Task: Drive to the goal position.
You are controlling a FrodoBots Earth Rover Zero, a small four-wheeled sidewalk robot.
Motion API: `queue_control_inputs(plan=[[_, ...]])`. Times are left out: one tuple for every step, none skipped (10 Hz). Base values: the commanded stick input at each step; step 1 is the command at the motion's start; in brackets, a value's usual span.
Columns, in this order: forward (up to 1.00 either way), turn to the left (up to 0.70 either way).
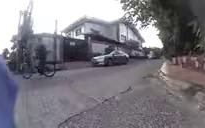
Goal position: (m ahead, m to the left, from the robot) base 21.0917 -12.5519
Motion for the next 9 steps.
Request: queue_control_inputs(plan=[[0.85, -0.34], [0.85, -0.34], [0.85, -0.34], [0.85, -0.34], [0.85, -0.34], [0.85, -0.34], [0.85, -0.34], [0.85, -0.29], [0.85, -0.10]])
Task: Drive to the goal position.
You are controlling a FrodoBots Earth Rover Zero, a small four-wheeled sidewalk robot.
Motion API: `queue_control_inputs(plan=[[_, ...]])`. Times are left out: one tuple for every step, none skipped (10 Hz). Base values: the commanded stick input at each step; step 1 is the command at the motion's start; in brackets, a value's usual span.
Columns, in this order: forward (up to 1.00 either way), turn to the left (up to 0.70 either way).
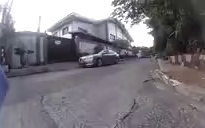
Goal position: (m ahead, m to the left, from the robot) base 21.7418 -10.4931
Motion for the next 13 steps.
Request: queue_control_inputs(plan=[[1.00, 0.00], [1.00, 0.00], [1.00, 0.01], [1.00, 0.07], [1.00, 0.01], [1.00, 0.00], [1.00, 0.00], [1.00, 0.00], [1.00, -0.34], [1.00, -0.39], [1.00, -0.39], [1.00, -0.39], [1.00, -0.40]])
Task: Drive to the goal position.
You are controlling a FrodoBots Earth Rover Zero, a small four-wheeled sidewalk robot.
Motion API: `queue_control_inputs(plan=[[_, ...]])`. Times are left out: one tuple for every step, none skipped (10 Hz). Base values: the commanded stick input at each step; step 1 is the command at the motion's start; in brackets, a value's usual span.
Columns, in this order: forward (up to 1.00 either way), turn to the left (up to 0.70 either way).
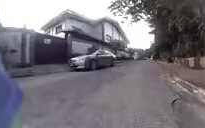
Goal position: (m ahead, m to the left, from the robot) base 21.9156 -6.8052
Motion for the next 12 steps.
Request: queue_control_inputs(plan=[[1.00, -0.40], [1.00, -0.40], [1.00, -0.40], [1.00, -0.40], [1.00, -0.40], [1.00, -0.27], [1.00, 0.06], [0.29, 0.06], [0.00, 0.11], [0.00, 0.78], [0.00, 1.00], [0.00, 1.00]])
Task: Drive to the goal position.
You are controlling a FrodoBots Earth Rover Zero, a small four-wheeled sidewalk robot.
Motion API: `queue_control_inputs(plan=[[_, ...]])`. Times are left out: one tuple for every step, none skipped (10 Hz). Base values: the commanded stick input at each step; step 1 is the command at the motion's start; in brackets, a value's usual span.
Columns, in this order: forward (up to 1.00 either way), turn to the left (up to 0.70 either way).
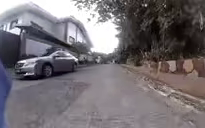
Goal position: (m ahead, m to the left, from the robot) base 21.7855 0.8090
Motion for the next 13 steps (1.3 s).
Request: queue_control_inputs(plan=[[0.00, 1.00], [0.00, 1.00], [0.00, 1.00], [0.00, 1.00], [0.00, 1.00], [0.00, 1.00], [0.00, 1.00], [0.00, 1.00], [0.00, 1.00], [0.00, 1.00], [0.00, 0.89], [0.00, 0.39], [0.00, 0.09]])
